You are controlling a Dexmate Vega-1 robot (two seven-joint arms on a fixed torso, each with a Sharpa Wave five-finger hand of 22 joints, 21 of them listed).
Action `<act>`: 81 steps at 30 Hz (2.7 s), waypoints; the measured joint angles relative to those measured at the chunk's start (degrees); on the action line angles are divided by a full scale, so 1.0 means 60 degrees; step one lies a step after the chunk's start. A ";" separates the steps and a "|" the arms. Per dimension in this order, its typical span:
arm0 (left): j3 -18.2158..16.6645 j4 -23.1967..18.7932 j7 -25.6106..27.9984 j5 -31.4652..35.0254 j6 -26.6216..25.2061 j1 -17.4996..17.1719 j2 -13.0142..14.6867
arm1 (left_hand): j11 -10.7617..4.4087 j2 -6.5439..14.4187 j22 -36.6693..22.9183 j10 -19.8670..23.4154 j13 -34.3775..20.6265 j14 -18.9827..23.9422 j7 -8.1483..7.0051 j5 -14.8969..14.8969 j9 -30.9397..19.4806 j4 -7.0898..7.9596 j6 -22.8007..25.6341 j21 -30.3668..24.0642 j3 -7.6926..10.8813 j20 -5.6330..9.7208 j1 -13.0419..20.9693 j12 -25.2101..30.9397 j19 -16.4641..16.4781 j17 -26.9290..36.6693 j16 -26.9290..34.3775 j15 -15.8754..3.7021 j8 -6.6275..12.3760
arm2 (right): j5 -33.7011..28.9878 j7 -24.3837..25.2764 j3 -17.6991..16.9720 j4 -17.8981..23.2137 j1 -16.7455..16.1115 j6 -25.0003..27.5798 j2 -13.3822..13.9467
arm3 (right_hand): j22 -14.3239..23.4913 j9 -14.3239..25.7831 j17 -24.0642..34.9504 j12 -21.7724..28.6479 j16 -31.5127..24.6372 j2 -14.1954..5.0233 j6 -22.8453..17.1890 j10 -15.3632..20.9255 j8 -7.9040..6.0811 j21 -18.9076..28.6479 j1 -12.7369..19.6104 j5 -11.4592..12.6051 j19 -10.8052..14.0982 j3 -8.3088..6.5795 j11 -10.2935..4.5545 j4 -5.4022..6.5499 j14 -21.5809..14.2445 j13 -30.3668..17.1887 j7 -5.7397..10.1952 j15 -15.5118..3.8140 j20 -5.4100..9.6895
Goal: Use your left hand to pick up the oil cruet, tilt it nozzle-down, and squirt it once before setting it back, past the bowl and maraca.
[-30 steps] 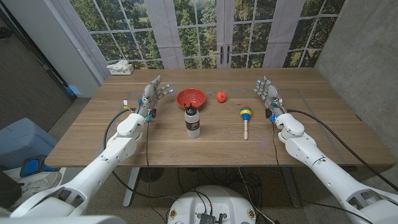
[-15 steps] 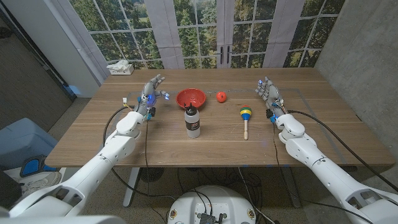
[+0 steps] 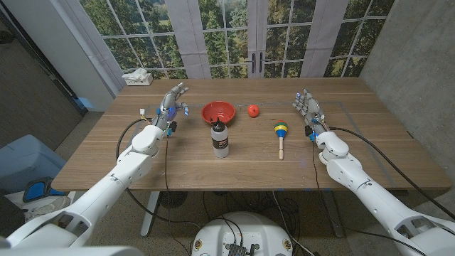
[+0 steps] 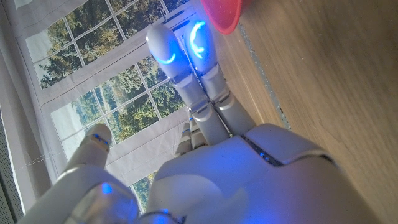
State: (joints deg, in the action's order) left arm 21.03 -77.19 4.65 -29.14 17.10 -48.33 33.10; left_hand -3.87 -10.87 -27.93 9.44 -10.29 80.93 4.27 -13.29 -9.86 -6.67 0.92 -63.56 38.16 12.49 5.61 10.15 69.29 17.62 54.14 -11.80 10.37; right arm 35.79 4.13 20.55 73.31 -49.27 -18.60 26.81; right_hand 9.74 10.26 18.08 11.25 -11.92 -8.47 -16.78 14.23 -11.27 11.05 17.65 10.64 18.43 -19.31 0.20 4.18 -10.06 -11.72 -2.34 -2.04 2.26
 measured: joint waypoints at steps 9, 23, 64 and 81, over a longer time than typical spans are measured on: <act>0.0158 -0.0132 -0.0065 0.0278 -0.0281 0.0076 0.0244 | 0.0032 -0.0220 0.0141 -0.0372 0.0001 -0.0271 0.0177 0.0278 -0.0027 -0.0842 -0.0296 0.0077 -0.0424 -0.0015 0.2034 0.0045 -0.0290 0.0022 0.0595 -0.0063 0.0075 | -0.0052 0.0040 0.0023 -0.0083 0.0045 -0.0018 -0.0050 | 0.0000 -0.0001 -0.0045 0.0000 -0.0072 0.0003 0.0000 0.0000 0.0000 0.0000 -0.0002 0.0000 -0.0001 0.0031 0.0000 -0.0030 0.0001 0.0000 0.0000 0.0000 0.0000; 0.0269 -0.0490 -0.0150 0.0557 -0.0501 -0.0022 0.0567 | 0.0009 -0.0277 0.0140 -0.0349 0.0002 -0.0576 0.0171 0.0278 -0.0026 -0.0767 -0.0298 0.0076 -0.1718 -0.0017 0.3022 0.0120 -0.0463 0.0136 0.0842 -0.0065 0.0075 | -0.0177 0.0270 0.0043 -0.0015 0.0046 -0.0020 -0.0072 | -0.0001 -0.0001 -0.0044 0.0000 -0.0072 0.0078 0.0001 0.0000 0.0000 0.0000 -0.0077 -0.0044 -0.0002 0.0055 0.0000 -0.0054 0.0002 -0.0001 0.0000 0.0000 0.0000; -0.0266 -0.2885 0.0205 0.0655 -0.0965 -0.1981 0.1857 | -0.0419 -0.0184 0.0202 -0.0607 0.0003 -0.0970 -0.0392 -0.0333 -0.0023 -0.0632 -0.0377 0.0149 -0.4139 -0.0051 0.4059 0.0120 -0.0869 0.0455 0.0842 -0.0114 0.0075 | -0.0393 0.1197 -0.0135 0.1086 -0.0747 0.0164 0.0117 | -0.0002 -0.0001 -0.0132 0.0000 -0.0071 0.0179 0.0001 -0.0001 0.0051 0.0000 -0.0177 -0.0043 0.0067 0.0185 0.0000 -0.0263 -0.0013 0.0047 0.0000 0.0087 -0.0070; -0.0566 -0.3473 0.0049 0.0667 -0.0834 -0.2713 0.2330 | -0.0516 -0.0095 0.0203 -0.0392 0.0004 -0.0970 -0.0371 -0.0481 -0.0022 -0.0567 -0.0149 0.0089 -0.4539 -0.0052 0.4298 0.0185 -0.0868 0.0473 0.0777 -0.0114 0.0075 | -0.0518 0.1671 -0.0200 0.1380 -0.0961 0.0289 0.0098 | -0.0002 -0.0001 -0.0178 0.0000 -0.0071 0.0179 0.0001 -0.0001 0.0051 0.0000 -0.0176 -0.0042 0.0088 0.0186 0.0000 -0.0344 -0.0047 0.0045 0.0000 0.0121 -0.0092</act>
State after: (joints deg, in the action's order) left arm 17.64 -98.03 4.95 -25.14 12.09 -64.61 47.08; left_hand -6.97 -11.44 -26.71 7.09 -10.27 75.11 2.04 -16.17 -9.99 -10.07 0.03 -63.02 10.93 12.18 31.40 11.26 64.09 20.46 58.80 -12.49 10.82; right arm 32.68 14.15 19.35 81.59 -55.03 -16.87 27.40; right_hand 9.73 10.25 17.01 11.25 -12.34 -7.40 -16.77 14.22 -10.97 11.05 16.59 10.39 18.96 -18.19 0.20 2.12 -10.35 -11.45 -2.34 -1.32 1.71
